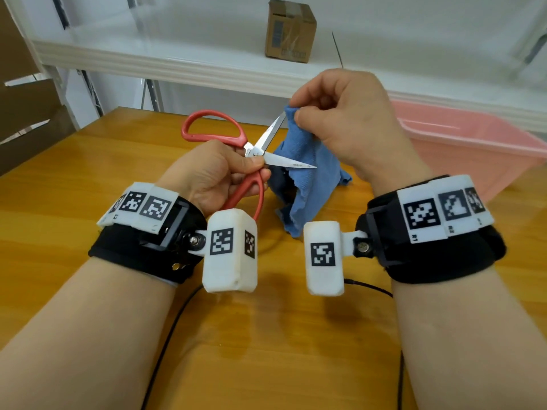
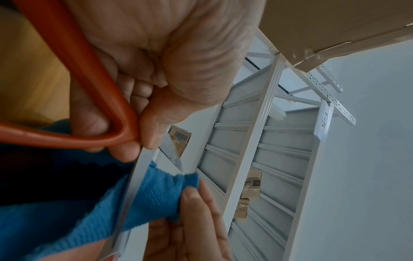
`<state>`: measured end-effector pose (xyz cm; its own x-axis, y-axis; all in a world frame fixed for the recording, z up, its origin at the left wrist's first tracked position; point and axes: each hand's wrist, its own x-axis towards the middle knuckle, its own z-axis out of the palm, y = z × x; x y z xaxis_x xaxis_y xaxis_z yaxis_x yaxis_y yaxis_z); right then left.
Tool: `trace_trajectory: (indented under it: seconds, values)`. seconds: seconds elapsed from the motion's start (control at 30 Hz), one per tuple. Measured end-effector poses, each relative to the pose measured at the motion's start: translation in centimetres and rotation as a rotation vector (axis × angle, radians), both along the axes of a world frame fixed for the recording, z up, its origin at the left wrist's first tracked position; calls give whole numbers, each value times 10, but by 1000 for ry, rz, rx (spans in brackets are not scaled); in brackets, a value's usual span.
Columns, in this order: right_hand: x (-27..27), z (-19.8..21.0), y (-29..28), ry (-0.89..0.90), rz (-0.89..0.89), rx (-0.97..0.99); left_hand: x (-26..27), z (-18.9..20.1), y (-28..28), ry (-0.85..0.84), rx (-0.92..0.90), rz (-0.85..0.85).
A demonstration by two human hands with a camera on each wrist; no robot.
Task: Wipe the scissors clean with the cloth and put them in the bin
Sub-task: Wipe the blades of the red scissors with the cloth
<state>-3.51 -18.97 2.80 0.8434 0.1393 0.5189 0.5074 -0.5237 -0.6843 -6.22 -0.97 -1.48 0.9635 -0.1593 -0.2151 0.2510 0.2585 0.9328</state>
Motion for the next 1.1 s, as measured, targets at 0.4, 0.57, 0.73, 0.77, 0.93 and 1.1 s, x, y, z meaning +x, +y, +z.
trace_trajectory:
  seconds: [0.4, 0.57, 0.73, 0.77, 0.93, 1.1]
  values:
    - [-9, -16, 35, -84, -51, -405, 2, -5, -3, -48, 72, 55]
    - [-3, -23, 32, -75, -191, -335, 2, -4, -7, -36, 80, 92]
    - [-6, -21, 35, -72, -164, -387, 1, -4, -6, -53, 96, 93]
    - [-6, -21, 35, -69, -167, -391, 0, -3, -7, -56, 100, 93]
    - [-3, -20, 27, -60, -264, -347, 0, -3, -10, -60, 90, 93]
    - [-9, -19, 36, -49, -172, -428, 0, -4, -8, -66, 101, 88]
